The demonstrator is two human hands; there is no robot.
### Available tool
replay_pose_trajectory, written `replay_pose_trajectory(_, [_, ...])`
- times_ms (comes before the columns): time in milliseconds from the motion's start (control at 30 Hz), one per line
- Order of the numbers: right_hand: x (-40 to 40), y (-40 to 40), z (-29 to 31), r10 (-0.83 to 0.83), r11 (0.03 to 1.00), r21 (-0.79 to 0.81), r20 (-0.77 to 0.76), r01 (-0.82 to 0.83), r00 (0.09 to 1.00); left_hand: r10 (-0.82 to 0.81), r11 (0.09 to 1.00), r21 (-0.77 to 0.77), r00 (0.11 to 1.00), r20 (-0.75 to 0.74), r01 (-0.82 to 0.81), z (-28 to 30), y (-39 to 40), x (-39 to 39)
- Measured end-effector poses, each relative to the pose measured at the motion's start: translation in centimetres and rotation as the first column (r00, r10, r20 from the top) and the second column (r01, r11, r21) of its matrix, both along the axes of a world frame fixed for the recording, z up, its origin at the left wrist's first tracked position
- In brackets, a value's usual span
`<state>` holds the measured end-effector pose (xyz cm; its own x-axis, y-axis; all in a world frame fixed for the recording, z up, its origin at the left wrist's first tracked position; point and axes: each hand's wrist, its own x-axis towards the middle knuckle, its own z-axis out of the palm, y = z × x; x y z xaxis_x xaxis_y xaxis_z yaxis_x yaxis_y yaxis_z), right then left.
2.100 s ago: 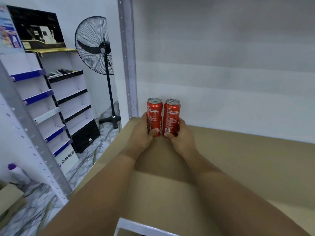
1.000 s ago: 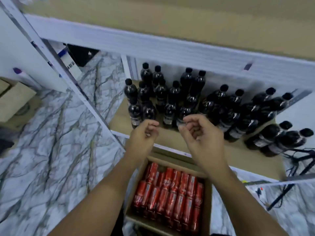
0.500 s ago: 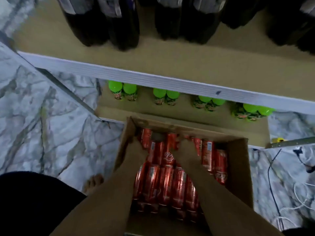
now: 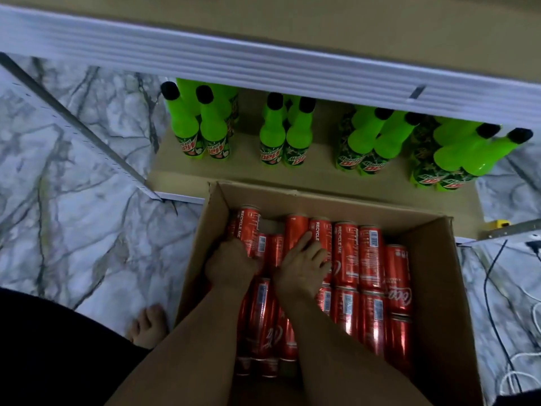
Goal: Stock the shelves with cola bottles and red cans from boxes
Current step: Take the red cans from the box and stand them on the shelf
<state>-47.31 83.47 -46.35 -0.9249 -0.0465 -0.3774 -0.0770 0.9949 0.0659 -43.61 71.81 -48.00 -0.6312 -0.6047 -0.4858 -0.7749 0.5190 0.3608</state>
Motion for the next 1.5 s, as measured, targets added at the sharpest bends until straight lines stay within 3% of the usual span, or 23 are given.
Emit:
replay_pose_trajectory(167, [0.7, 1.2, 1.0, -0.123, 0.951, -0.283, 0.031, 0.127, 0.992, 0.097, 0.988, 0.127, 0.993, -0.071, -0.088, 1.0, -0.3, 0.4])
replay_pose_trajectory(333, [0.3, 3.4, 1.9, -0.149, 0.815, -0.573, -0.072, 0.081, 0.986, 0.19, 0.977, 0.143, 0.957, -0.218, -0.161, 3.3, 0.3, 1.5])
replay_pose_trajectory(500, [-0.8, 4.7, 3.9, -0.151, 0.721, -0.692, -0.089, 0.048, 0.984, 0.225, 0.974, 0.109, 0.871, -0.437, -0.197, 5.6, 0.5, 1.5])
replay_pose_trajectory(567, [-1.3, 5.1, 4.7, -0.16, 0.674, -0.738, -0.105, 0.031, 0.981, 0.268, 0.963, 0.179, 0.802, -0.534, -0.203, 6.7, 0.8, 1.3])
replay_pose_trajectory(700, [-2.0, 6.7, 6.5, -0.174, 0.529, -0.848, -0.119, -0.01, 0.977, 0.296, 0.944, 0.311, 0.699, -0.651, -0.11, 8.8, 0.9, 1.5])
replay_pose_trajectory(800, [-2.8, 8.2, 8.5, -0.078, 0.447, -0.89, -0.141, -0.092, 0.987, 0.278, 0.93, 0.368, 0.662, -0.696, -0.003, 10.7, 1.1, 0.9])
replay_pose_trajectory(900, [-3.7, 8.8, 11.4, 0.007, 0.397, -0.905, -0.162, -0.151, 0.987, 0.163, 0.928, 0.343, 0.672, -0.723, 0.144, 13.4, 1.1, -0.2])
replay_pose_trajectory(1000, [-4.4, 8.9, 14.6, -0.025, 0.327, -0.922, -0.226, -0.206, 0.974, 0.077, 0.911, 0.32, 0.655, -0.751, 0.26, 16.4, 1.0, -1.6])
replay_pose_trajectory(1200, [-5.9, 9.5, 25.9, -0.01, 0.268, -0.938, -0.231, -0.22, 0.973, 0.096, 0.871, 0.371, 0.629, -0.771, 0.322, 26.1, 1.4, -3.2])
replay_pose_trajectory(1500, [-5.3, 10.2, 53.6, -0.036, 0.102, -0.982, -0.162, -0.157, 0.986, 0.106, 0.838, 0.381, 0.569, -0.816, 0.39, 54.7, 2.6, -2.2])
